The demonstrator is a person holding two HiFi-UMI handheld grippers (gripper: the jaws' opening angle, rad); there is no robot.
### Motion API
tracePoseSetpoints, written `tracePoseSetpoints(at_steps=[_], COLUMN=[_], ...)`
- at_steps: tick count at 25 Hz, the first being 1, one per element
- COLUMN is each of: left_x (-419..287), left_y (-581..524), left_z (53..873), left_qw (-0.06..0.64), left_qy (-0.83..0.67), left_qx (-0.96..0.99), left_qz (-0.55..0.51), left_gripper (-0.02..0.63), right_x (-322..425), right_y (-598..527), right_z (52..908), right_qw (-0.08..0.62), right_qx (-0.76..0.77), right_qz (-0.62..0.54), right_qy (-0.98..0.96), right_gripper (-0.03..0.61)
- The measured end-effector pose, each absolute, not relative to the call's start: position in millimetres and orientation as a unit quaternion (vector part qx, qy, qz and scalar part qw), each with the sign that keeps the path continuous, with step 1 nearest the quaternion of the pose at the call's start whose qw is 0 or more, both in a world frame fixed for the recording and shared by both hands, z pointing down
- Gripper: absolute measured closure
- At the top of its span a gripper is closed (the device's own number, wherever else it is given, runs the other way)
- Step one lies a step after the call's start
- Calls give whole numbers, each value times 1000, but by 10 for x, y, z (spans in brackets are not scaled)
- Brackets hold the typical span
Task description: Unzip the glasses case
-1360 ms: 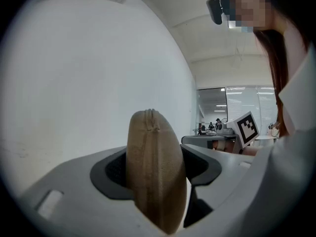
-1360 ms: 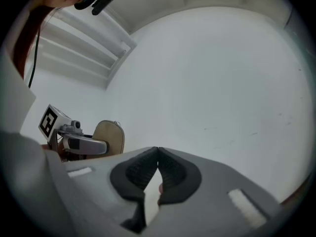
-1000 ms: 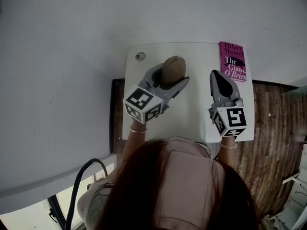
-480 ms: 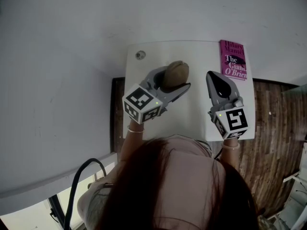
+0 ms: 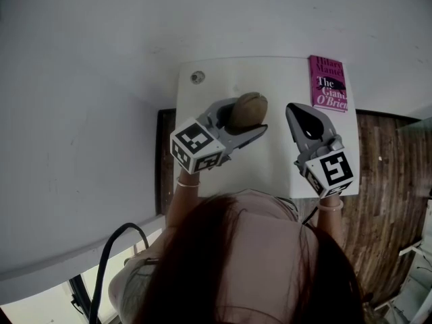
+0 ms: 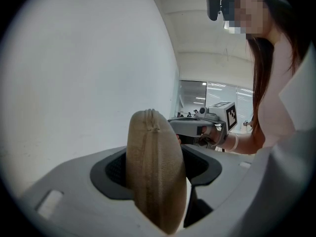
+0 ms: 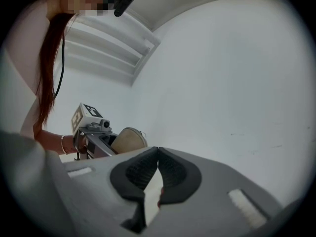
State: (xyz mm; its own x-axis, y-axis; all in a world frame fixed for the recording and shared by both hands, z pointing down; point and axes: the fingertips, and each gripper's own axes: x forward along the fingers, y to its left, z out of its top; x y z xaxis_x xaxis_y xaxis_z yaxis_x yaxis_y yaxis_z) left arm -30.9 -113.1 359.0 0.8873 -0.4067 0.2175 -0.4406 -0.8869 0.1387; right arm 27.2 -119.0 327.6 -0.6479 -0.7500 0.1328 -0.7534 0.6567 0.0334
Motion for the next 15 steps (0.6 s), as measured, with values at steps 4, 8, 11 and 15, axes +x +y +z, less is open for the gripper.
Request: tracePoseSetpoints(at_steps=[4,8,11,15], left_x=[-309,-300,-290,-288], left_y=[-1115,-1099,-1067,-1037], left_z=[3597,3617,3625,3615], left_qw=[97,98,100,100], left_qy=[-208,-199,-187,-177], left_qx=[969,970,972,974], left_qz=[93,98,100,101], left_gripper=[318,318,318,318], right_x=[205,185,151,116], right_y=[-1160,-1167,-1155,-1126], right_z=[3232,3219,3199,3232], right_qw=[56,64,66,77], right_qx=[392,383,371,356], right_qz=[3,5,3,5], right_qy=[-918,-921,-926,-931], right_gripper=[575,574,564,551])
